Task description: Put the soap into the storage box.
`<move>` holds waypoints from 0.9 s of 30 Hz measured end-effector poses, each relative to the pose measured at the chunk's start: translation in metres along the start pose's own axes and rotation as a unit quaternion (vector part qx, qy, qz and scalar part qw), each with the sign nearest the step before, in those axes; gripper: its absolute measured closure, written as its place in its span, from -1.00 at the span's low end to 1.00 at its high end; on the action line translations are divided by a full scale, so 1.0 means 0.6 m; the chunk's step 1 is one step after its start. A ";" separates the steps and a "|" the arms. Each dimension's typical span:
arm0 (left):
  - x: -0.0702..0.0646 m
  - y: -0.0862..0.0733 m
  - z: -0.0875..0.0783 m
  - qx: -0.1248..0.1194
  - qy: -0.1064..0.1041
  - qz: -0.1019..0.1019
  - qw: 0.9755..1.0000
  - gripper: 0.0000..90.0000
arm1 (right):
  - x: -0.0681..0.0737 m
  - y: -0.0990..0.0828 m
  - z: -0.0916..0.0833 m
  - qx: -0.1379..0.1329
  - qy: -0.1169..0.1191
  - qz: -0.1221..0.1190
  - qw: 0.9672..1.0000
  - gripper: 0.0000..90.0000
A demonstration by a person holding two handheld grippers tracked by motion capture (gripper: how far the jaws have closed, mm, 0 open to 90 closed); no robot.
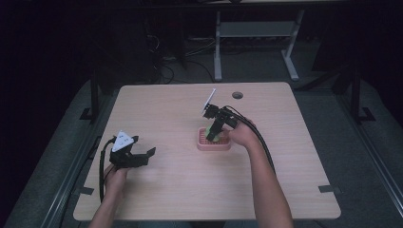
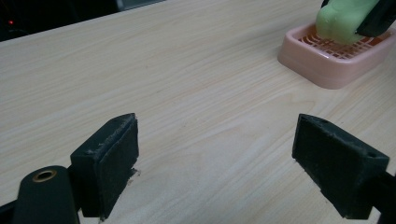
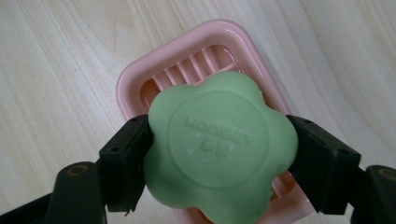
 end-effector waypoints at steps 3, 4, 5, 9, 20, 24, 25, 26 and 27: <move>0.000 0.000 0.000 0.000 0.000 -0.001 1.000 -0.68 | -0.001 -0.001 0.002 0.001 0.001 0.002 1.000 -0.42; 0.000 0.000 0.000 0.001 0.000 0.000 1.000 -0.68 | -0.001 -0.002 0.003 0.003 0.002 0.002 1.000 -0.42; 0.000 0.000 0.000 0.000 0.000 0.000 1.000 -0.68 | 0.000 -0.002 0.004 0.005 0.001 0.002 1.000 -0.42; -0.001 0.000 0.000 -0.001 -0.001 -0.001 1.000 -0.68 | -0.001 -0.001 0.004 0.006 -0.001 0.003 1.000 -0.42; 0.001 0.000 0.000 0.001 0.000 0.000 1.000 -0.68 | -0.003 -0.002 0.009 0.010 -0.002 0.001 1.000 -0.43; 0.001 0.000 -0.001 0.001 0.001 0.001 1.000 -0.68 | -0.002 -0.001 0.011 0.011 -0.001 0.001 1.000 -0.43; 0.001 0.000 -0.001 0.001 0.001 0.001 1.000 -0.68 | -0.002 -0.001 0.011 0.012 -0.001 0.000 1.000 -0.43; 0.001 0.001 -0.001 0.000 0.001 0.001 1.000 -0.68 | -0.002 -0.001 0.012 0.012 0.000 -0.001 1.000 -0.43; 0.001 0.000 -0.001 0.000 0.000 0.001 1.000 -0.68 | -0.001 -0.001 0.012 0.012 0.000 -0.001 1.000 -0.43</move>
Point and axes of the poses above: each handheld gripper's, and its own axes: z roughly forward along the jaws, y roughly out of its top, x roughly to its left, the point moved 4 cm from there along z, roughly forward along the jaws, and after that the axes turned 10 degrees about -z, right-handed, at the moved point
